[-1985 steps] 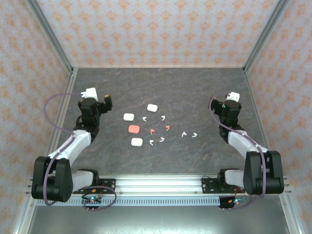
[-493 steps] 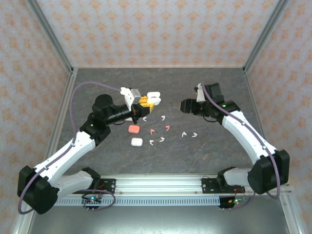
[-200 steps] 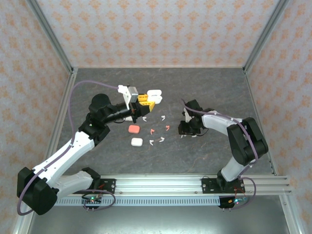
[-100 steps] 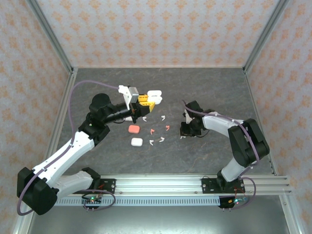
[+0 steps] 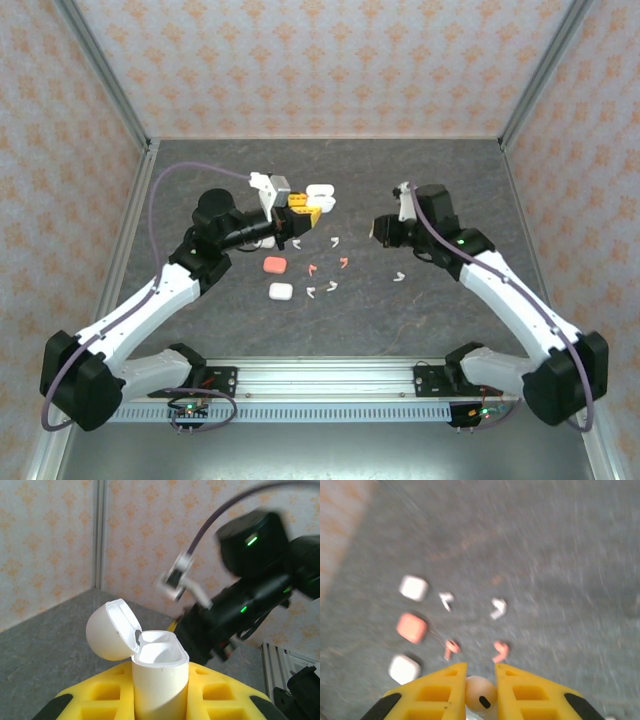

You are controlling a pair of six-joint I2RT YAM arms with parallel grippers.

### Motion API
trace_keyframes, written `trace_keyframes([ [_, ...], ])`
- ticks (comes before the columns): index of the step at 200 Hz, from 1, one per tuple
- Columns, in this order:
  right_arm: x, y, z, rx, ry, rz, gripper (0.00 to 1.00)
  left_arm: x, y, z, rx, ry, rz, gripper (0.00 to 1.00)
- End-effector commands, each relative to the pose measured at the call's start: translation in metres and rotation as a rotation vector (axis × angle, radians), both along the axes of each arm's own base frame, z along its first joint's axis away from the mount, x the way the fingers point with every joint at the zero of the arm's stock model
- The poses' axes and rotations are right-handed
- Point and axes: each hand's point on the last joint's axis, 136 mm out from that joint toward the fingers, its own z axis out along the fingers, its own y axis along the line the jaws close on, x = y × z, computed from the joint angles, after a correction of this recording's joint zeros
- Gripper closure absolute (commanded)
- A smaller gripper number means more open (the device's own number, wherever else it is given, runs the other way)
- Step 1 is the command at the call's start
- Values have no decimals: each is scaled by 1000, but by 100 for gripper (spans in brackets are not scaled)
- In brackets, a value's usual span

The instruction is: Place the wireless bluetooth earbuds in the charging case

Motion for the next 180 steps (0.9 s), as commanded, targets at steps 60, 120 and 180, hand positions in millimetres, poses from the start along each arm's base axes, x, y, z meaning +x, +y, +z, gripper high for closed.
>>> trace_keyframes([
  [60, -6, 43, 158, 66, -493, 163, 82, 11, -26, 9, -38, -12, -37, 100],
  [120, -9, 81, 157, 55, -524, 250, 82, 11, -30, 11, -35, -12, -45, 100],
  [180, -8, 97, 141, 54, -482, 288, 82, 10, -30, 12, -33, -11, -46, 100],
])
